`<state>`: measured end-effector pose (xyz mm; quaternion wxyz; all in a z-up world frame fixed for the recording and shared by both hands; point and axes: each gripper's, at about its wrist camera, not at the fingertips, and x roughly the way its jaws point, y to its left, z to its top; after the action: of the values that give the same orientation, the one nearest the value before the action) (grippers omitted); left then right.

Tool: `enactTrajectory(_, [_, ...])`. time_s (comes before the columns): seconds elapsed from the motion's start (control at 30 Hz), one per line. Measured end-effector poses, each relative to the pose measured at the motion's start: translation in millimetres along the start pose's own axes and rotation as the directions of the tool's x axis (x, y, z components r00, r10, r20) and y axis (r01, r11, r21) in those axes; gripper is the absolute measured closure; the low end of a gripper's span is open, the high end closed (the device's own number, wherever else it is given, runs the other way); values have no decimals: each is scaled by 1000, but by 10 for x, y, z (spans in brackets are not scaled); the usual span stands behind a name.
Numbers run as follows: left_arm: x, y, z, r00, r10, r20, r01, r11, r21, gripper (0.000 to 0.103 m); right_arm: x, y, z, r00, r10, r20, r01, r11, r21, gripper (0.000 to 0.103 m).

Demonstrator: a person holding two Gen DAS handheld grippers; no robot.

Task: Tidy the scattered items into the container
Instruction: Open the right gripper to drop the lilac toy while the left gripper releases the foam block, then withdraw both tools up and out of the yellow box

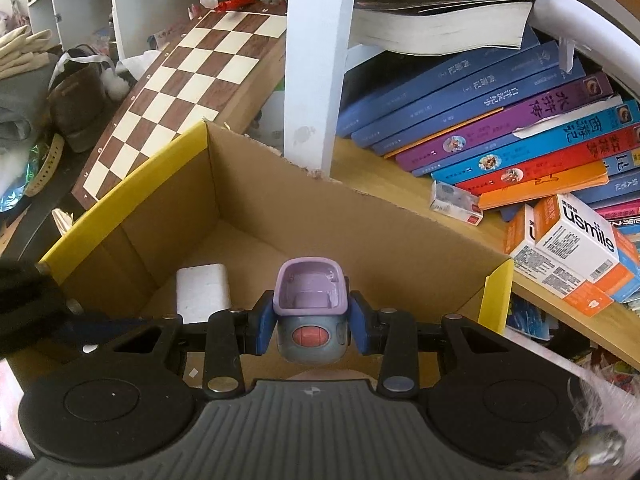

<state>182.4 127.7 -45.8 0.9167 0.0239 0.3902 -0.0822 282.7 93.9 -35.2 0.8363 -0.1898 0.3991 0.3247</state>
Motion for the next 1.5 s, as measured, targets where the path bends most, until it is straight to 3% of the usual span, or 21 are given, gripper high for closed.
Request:
enactTrajectory(0.07, [-28, -16, 4, 1000, 7, 7, -7, 1000, 5, 23, 8, 2, 1, 1000, 1, -3, -1, 1000, 5, 67])
enactTrajectory(0.2, [-57, -44, 5, 1000, 29, 10, -29, 999, 25, 20, 12, 14, 8, 1000, 6, -6, -6, 1000, 13, 67])
enactTrajectory(0.6, [-216, -33, 42, 998, 44, 55, -45, 999, 12, 19, -201, 41, 30, 999, 2, 45, -2, 1000, 13, 61])
enactTrajectory(0.97, [-548, -115, 10, 991, 59, 124, -61, 998, 13, 19, -763, 72, -28, 989, -7, 150, 0, 999, 44, 57])
enactTrajectory(1.5, [-1134, -369, -195, 975, 89, 202, -87, 996, -15, 16, -1635, 119, -516, 964, -30, 264, 7, 996, 86, 48])
